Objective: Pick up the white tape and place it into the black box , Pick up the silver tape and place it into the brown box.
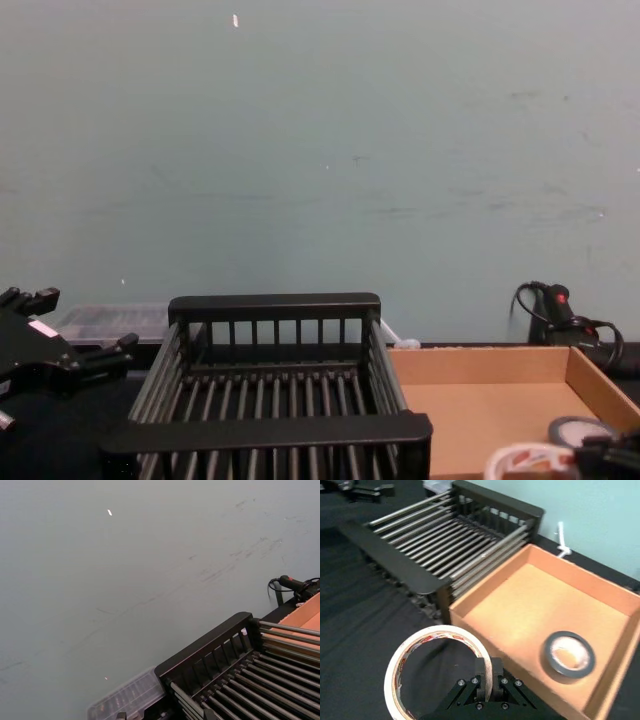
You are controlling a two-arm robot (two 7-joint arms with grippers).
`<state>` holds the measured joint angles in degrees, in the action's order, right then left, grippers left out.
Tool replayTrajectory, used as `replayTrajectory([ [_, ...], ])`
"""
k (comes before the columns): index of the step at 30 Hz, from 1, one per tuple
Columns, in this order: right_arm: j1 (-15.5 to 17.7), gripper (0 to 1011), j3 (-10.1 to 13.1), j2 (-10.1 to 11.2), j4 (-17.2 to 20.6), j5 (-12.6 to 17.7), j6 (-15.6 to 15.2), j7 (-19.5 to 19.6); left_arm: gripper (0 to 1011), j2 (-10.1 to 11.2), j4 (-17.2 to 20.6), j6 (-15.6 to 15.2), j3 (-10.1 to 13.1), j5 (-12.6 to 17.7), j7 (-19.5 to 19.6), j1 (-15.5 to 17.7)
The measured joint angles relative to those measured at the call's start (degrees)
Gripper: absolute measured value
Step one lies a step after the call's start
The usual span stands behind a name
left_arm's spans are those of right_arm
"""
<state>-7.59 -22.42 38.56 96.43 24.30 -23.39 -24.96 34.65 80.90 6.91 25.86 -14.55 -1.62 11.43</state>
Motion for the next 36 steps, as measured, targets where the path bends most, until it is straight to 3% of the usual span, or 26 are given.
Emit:
replayTrajectory([
  [9,-1.5,86,2.2,-0.8,-1.2,1.7,-2.1,1.7,1001,0.0,0.0,0.0,0.0,0.0,0.0,0.0],
  [18,-3.8,86,2.5,-2.0,-2.5,2.5,-4.6,2.9,1001,0.0,0.0,0.0,0.0,0.0,0.0,0.0],
  [28,-7.4,86,1.0,-3.5,-4.3,2.4,-5.9,3.1,1001,0.0,0.0,0.0,0.0,0.0,0.0,0.0],
  [36,-11.7,86,-1.5,-5.2,-6.3,1.1,-6.7,2.1,1001,0.0,0.0,0.0,0.0,0.0,0.0,0.0],
])
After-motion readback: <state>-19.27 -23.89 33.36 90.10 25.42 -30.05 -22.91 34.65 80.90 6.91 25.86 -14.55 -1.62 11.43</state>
